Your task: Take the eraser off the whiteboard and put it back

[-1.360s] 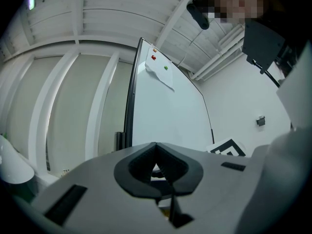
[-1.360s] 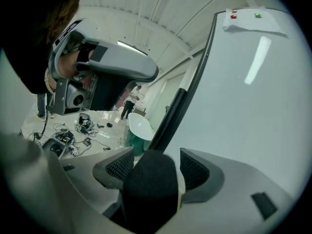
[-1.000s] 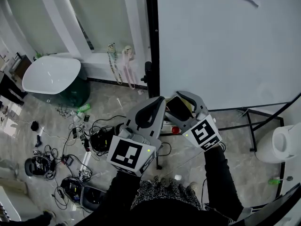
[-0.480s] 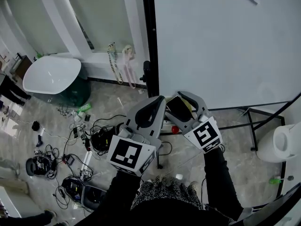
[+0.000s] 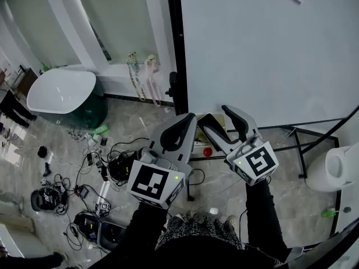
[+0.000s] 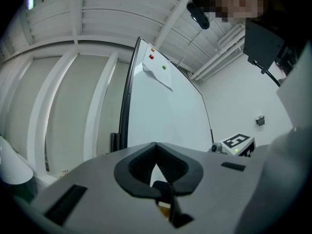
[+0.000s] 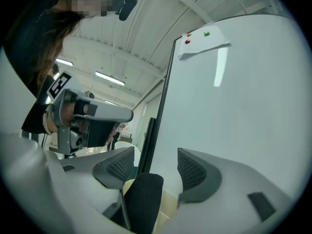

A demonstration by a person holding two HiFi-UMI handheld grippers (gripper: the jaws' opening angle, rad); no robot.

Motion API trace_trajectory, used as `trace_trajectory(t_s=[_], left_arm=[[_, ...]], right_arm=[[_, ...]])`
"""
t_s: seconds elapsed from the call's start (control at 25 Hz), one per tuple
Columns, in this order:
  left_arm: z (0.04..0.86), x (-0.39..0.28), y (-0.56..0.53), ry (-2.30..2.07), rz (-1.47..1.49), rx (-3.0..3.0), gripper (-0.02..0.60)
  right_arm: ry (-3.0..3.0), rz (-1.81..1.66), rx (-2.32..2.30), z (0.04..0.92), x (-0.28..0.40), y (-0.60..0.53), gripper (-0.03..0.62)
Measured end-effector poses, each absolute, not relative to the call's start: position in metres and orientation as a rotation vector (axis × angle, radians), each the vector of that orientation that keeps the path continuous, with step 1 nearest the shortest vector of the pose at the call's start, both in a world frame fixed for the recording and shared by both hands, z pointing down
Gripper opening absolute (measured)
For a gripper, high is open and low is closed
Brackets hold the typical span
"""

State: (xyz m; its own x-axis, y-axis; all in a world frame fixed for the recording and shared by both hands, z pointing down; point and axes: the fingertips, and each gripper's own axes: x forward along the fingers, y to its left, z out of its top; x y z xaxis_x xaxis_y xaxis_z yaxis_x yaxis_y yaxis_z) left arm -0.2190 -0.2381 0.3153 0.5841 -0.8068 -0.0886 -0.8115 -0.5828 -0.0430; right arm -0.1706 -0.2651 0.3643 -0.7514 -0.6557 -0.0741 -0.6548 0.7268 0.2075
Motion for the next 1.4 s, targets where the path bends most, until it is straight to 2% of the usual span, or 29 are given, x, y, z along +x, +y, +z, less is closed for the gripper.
trace_trajectory(t_s=[0.24,0.32,0.48,0.56,1.4], left_arm=[[0.312,-0.214,-0.231,1.381,0.114,-2.726,0.006],[0.310,-0.211,-0.229,1.363,0.121,-2.729,0.006],[0.311,-0.206,-0.221,1.299,0.110,-2.751,0.006],[0.309,-0.203,-0.215,1.276,0.127,-2.766,0.006],[0.303,-0.173,-0.117,1.337,0.129,-2.718,0.006]], right_arm=[[-2.902,-0.276,1.249,0.352,-0.154,-0.257,0.269],[-2.889,-0.276,1.306,0.350,-0.149,-0.254,0.210],[-2.836,-0.324,1.391,0.347,-0.143,-0.244,0.032],[-2.816,-0.291,1.437,0.348,-0.139,-0.241,0.015],[-2.784,-0.332,1.464,0.327,-0.108,-0.130,0.009]])
